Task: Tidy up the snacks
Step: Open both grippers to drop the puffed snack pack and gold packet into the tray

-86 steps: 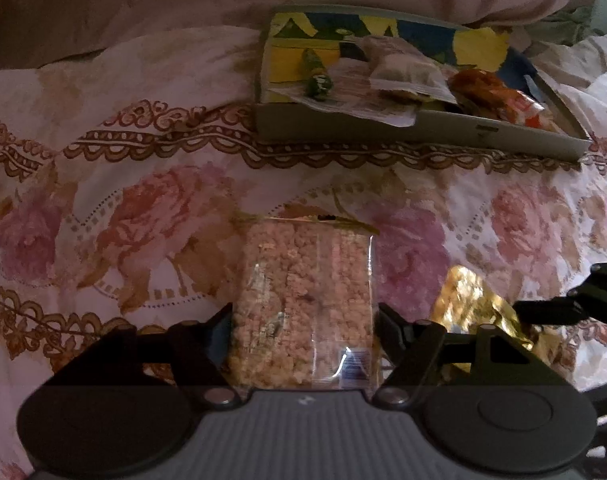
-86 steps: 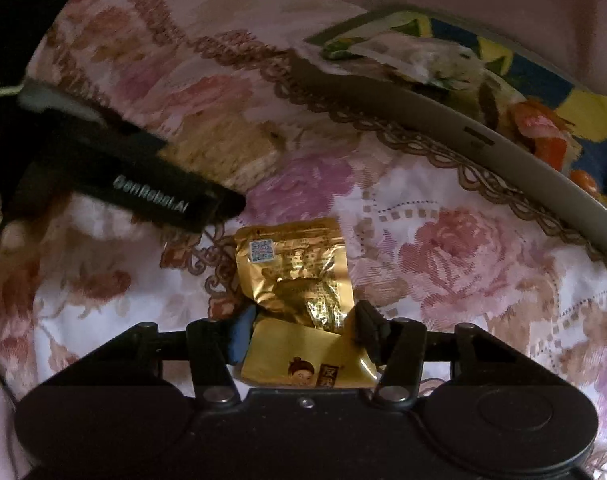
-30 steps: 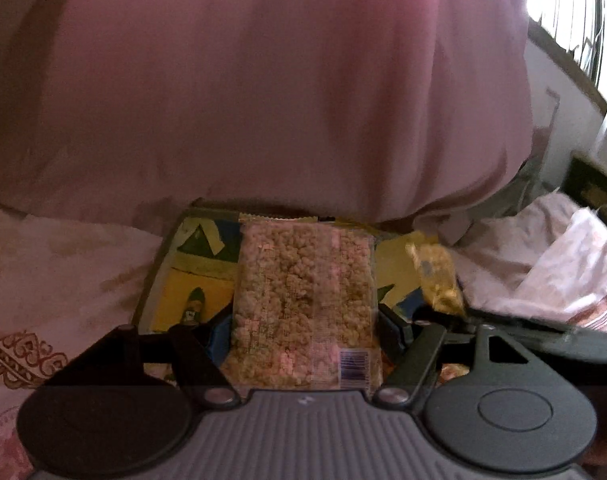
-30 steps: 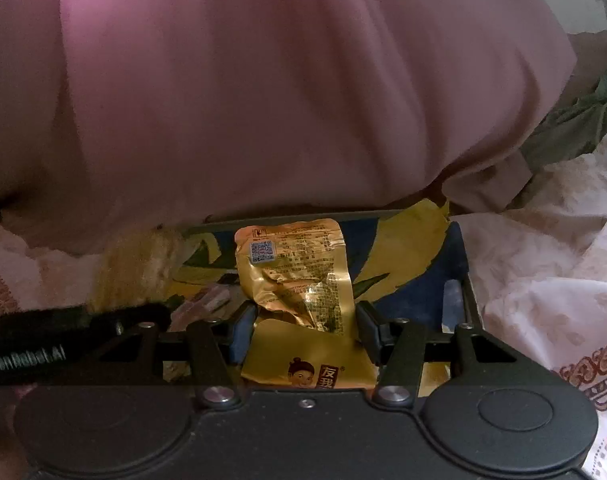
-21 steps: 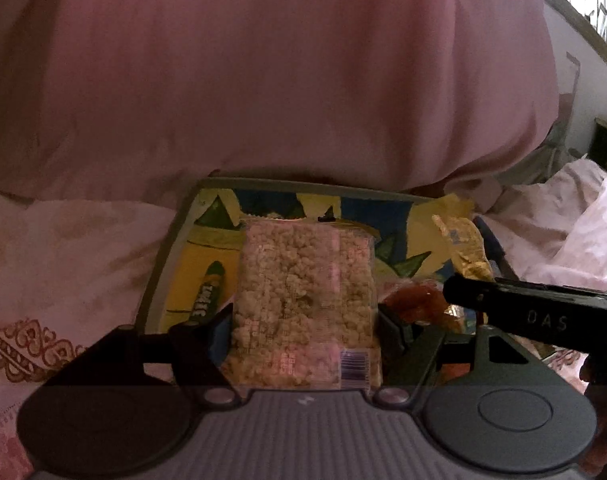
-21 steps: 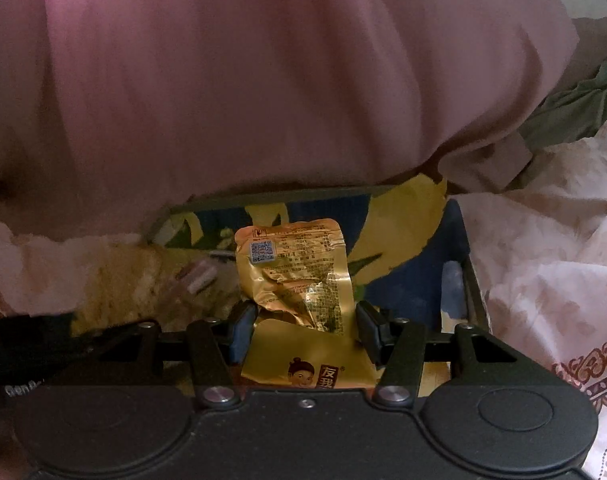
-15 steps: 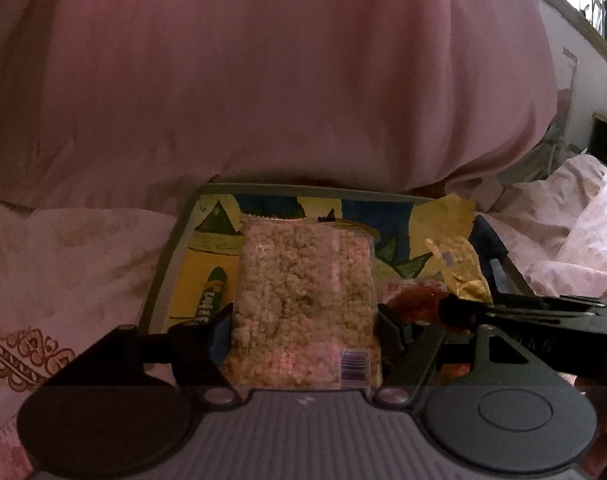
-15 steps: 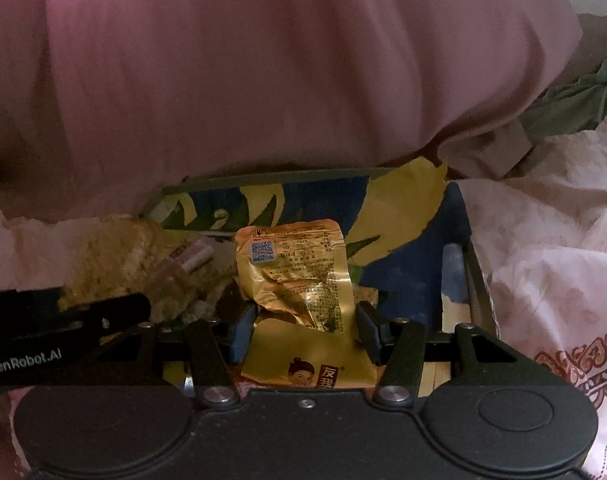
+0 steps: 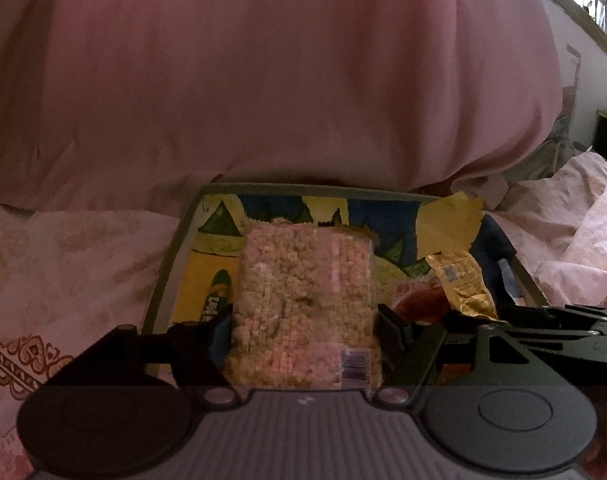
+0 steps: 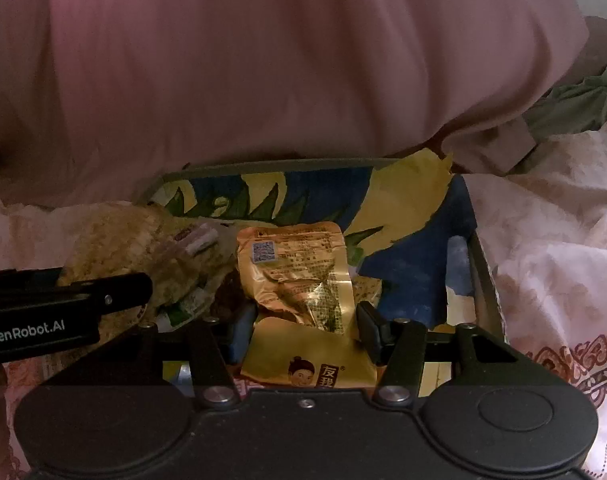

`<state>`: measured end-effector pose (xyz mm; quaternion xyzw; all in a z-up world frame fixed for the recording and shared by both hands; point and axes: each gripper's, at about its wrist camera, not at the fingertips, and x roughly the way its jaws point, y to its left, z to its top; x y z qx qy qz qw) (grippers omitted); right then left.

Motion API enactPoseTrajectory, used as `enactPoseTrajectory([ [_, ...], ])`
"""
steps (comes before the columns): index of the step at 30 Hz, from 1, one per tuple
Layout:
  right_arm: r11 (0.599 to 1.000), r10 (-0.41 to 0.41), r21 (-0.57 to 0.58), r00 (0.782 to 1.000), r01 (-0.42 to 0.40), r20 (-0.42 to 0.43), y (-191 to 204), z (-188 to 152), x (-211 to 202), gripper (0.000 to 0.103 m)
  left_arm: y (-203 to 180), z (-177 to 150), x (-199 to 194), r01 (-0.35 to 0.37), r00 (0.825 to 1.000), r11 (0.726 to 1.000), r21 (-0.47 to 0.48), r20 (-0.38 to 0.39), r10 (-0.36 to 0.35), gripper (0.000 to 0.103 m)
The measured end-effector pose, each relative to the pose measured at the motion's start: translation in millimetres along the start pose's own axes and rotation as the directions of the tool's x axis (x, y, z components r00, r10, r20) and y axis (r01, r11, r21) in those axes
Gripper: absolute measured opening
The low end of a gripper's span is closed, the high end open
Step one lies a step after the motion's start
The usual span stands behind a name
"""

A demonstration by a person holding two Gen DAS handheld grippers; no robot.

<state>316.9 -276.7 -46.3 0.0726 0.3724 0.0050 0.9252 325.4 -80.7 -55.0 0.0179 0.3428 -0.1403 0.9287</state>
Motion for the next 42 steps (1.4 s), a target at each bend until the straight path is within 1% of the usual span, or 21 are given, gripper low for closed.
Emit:
enactPoseTrajectory([
  [14, 1.0, 0.003, -0.009, 1.0, -0.003, -0.011, 2, 0, 0, 0.06, 2, 0, 2, 0.005, 1.0, 1.0, -0.014, -0.014, -0.005, 0.077],
  [18, 1.0, 0.002, -0.014, 1.0, -0.002, -0.006, 3, 1, -2, 0.067, 4, 1, 1, 0.004, 1.0, 1.0, -0.027, -0.013, -0.004, 0.08],
  [27, 1.0, -0.002, 0.006, 0.999, 0.001, 0.041, -2, 8, -23, 0.082, 7, 7, -17, 0.006, 0.999, 0.999, -0.053, 0.036, -0.004, 0.086],
  [32, 1.0, -0.014, 0.026, 0.996, 0.012, 0.084, -6, 13, -44, 0.092, 9, 11, -34, -0.008, 0.998, 0.997, -0.076, 0.067, 0.013, 0.093],
  [39, 0.998, -0.028, 0.056, 0.988, 0.02, 0.151, -13, 19, -78, 0.1, 9, 16, -64, -0.043, 0.991, 0.995, -0.085, 0.122, 0.053, 0.102],
  [42, 0.998, -0.033, 0.05, 0.982, 0.025, 0.184, -13, 20, -96, 0.102, 9, 17, -77, -0.059, 0.987, 0.994, -0.095, 0.142, 0.072, 0.103],
])
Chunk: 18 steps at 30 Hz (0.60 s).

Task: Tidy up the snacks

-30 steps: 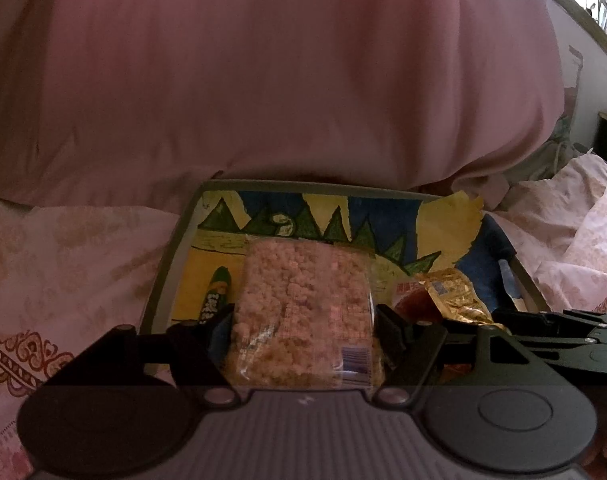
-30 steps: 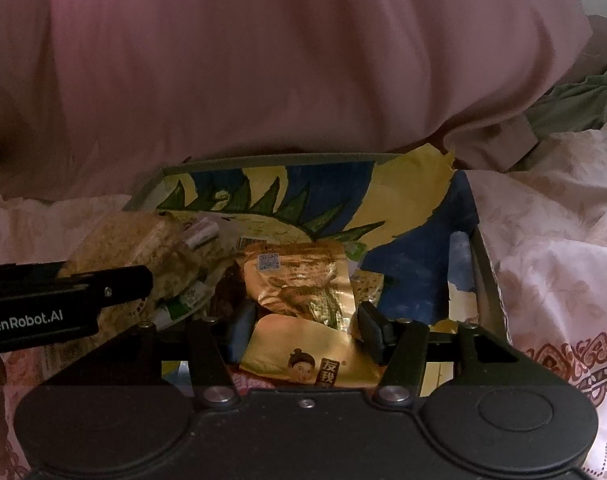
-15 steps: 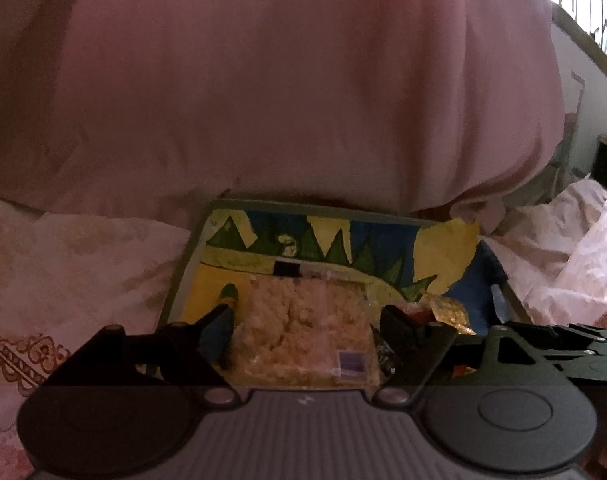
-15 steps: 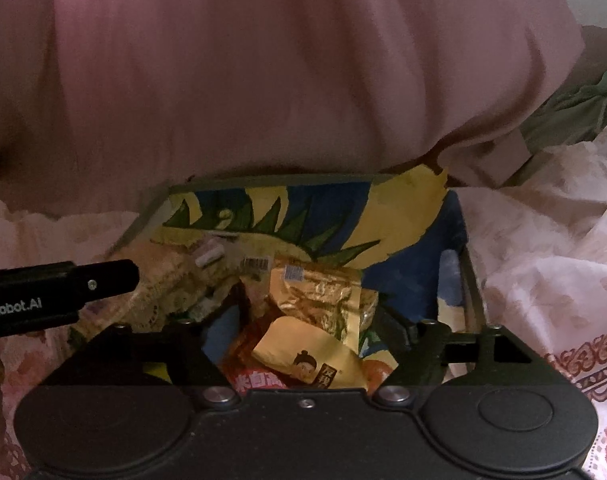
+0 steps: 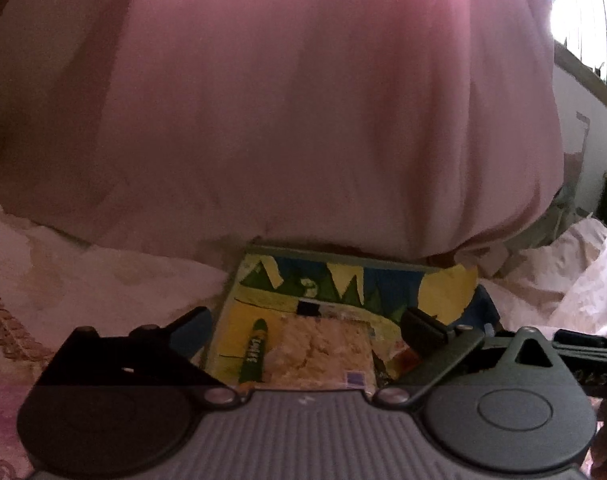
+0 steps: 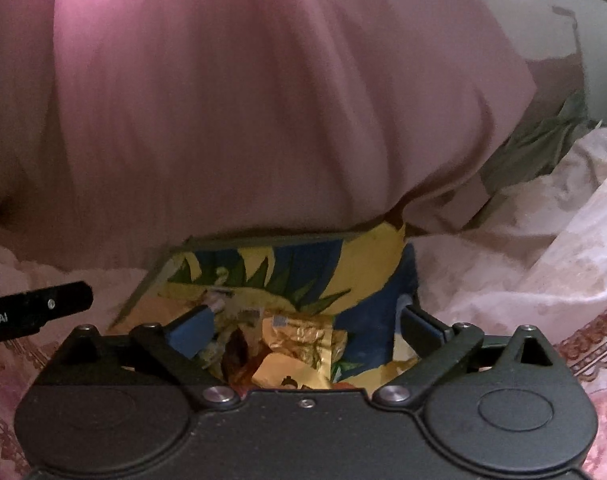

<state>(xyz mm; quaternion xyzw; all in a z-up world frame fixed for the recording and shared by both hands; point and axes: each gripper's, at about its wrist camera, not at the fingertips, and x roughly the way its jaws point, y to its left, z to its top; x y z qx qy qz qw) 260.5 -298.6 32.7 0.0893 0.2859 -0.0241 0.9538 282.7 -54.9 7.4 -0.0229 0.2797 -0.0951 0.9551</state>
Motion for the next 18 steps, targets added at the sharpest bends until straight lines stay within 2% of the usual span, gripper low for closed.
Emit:
enactPoseTrajectory([
  [5, 1.0, 0.001, -0.028, 0.999, 0.0, 0.052, 4, 4, -31, 0.102, 7, -2, -21, -0.015, 1.0, 0.999, -0.04, 0.001, 0.015, 0.103],
  [10, 0.998, 0.004, -0.067, 0.996, 0.002, 0.091, 13, 0, -61, 0.102, 9, -9, -45, -0.05, 0.999, 0.998, -0.034, 0.004, 0.05, 0.103],
  [18, 0.993, 0.032, -0.118, 0.994, -0.02, 0.104, 30, -17, -103, 0.102, -1, -24, -88, -0.082, 0.995, 0.996, -0.03, 0.047, 0.083, 0.103],
])
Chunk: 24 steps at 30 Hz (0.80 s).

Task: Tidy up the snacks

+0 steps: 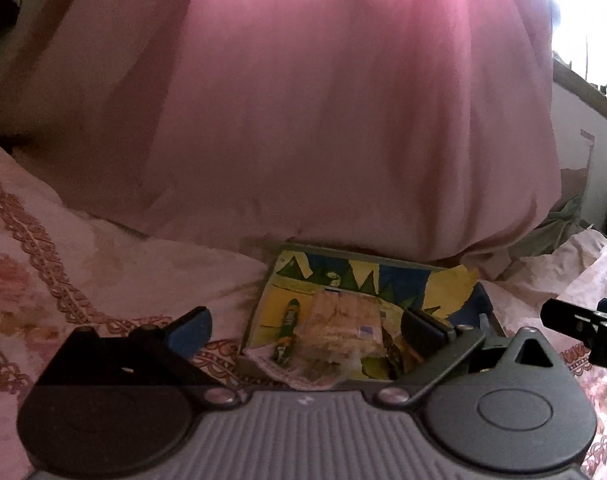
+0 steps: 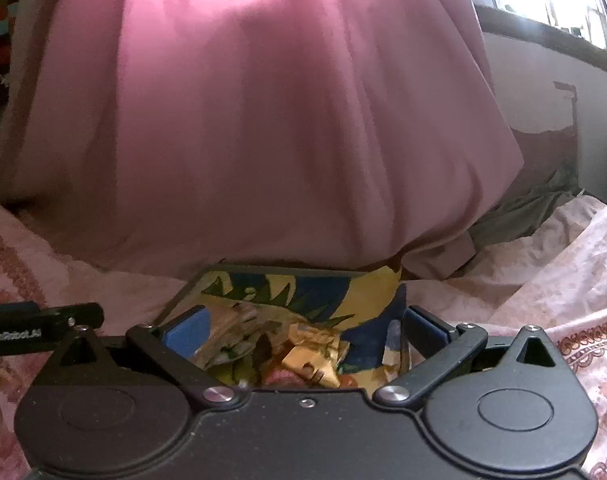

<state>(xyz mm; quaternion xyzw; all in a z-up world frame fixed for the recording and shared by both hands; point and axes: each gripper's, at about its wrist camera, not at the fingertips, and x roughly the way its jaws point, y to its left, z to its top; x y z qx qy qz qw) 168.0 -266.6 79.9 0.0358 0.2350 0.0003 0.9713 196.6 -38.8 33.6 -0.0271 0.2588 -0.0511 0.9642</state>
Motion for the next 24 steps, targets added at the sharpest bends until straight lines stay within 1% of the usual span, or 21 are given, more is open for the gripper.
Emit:
enactPoseTrajectory([
  [6, 1.0, 0.008, -0.005, 1.0, -0.008, 0.001, 10, -14, -30, 0.102, -3, -16, -33, -0.027, 0.999, 0.999, 0.025, 0.033, 0.026, 0.103],
  [17, 1.0, 0.01, 0.014, 1.0, -0.009, -0.029, 15, -41, -75, 0.102, 0, -51, -82, -0.063, 0.998, 0.995, 0.071, -0.009, 0.064, 0.103],
  [24, 1.0, -0.001, 0.013, 0.997, 0.002, -0.078, 18, -60, -92, 0.102, 0, -70, -102, -0.079, 0.996, 0.992, 0.094, -0.027, 0.082, 0.103],
])
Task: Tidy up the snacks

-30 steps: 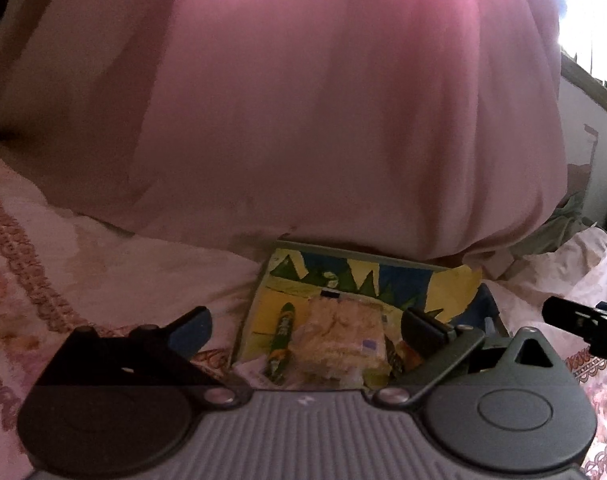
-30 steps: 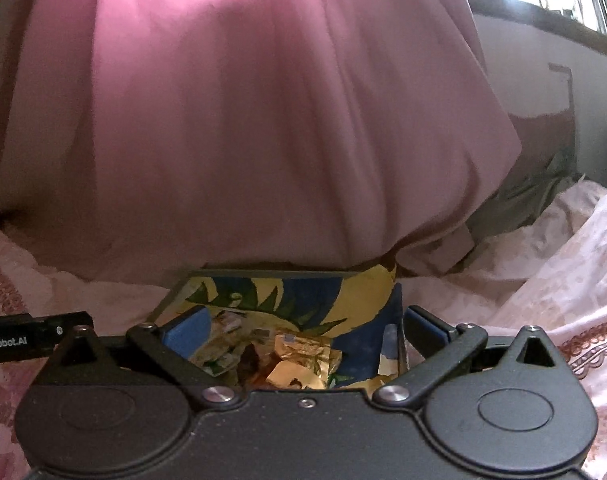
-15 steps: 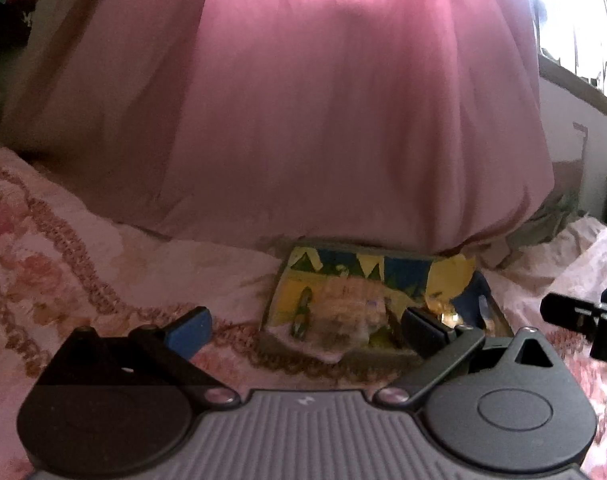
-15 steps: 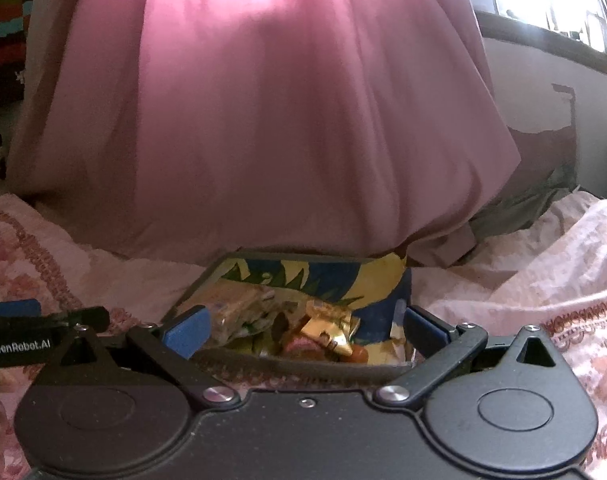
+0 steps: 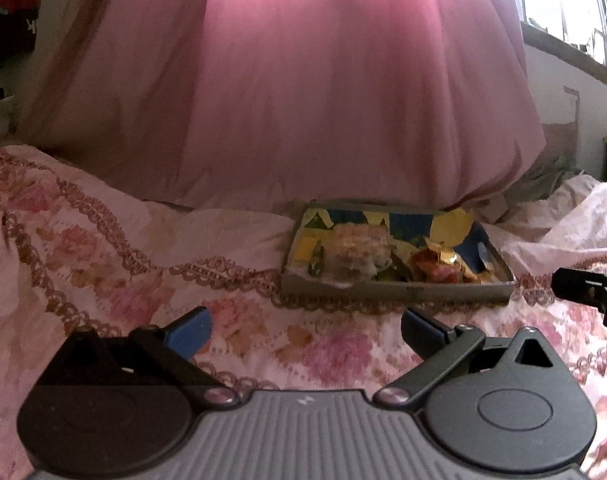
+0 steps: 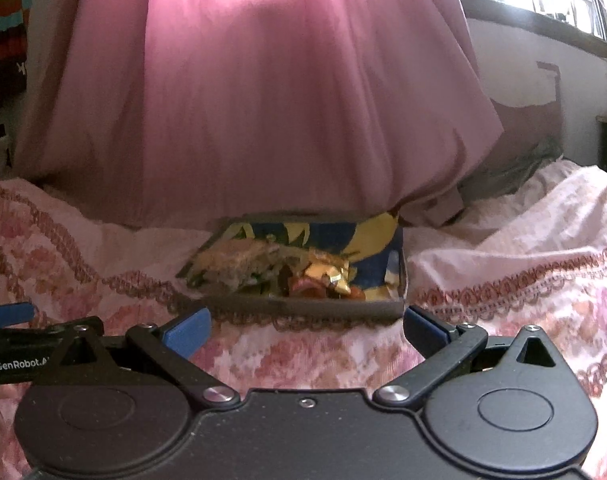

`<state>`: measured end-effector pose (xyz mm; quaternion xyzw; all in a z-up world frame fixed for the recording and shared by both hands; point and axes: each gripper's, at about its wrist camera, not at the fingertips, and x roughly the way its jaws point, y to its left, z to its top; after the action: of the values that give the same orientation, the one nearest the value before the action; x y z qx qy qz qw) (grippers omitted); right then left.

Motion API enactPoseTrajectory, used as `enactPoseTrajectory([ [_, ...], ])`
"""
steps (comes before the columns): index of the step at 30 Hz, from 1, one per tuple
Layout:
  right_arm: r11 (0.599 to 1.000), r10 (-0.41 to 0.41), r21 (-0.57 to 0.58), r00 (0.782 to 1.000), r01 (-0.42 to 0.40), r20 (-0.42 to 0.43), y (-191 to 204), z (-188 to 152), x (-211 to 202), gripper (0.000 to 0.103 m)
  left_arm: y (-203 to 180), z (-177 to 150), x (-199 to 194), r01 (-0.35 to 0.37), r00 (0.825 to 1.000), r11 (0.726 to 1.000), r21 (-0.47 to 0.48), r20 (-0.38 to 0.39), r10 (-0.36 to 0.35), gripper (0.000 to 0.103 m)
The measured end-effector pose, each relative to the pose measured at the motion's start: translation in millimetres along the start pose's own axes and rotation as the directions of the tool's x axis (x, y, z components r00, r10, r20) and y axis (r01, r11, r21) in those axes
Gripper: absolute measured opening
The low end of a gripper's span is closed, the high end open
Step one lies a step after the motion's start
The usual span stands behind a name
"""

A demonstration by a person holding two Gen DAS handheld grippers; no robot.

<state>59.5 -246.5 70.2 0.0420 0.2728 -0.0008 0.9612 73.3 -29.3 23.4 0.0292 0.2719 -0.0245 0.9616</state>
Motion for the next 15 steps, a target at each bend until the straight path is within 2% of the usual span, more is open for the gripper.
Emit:
enactPoseTrajectory([
  [15, 1.0, -0.021, 0.003, 1.0, 0.021, -0.019, 1, -15, -19, 0.102, 6, -21, -18, -0.023, 0.999, 0.999, -0.032, -0.042, 0.022, 0.103],
])
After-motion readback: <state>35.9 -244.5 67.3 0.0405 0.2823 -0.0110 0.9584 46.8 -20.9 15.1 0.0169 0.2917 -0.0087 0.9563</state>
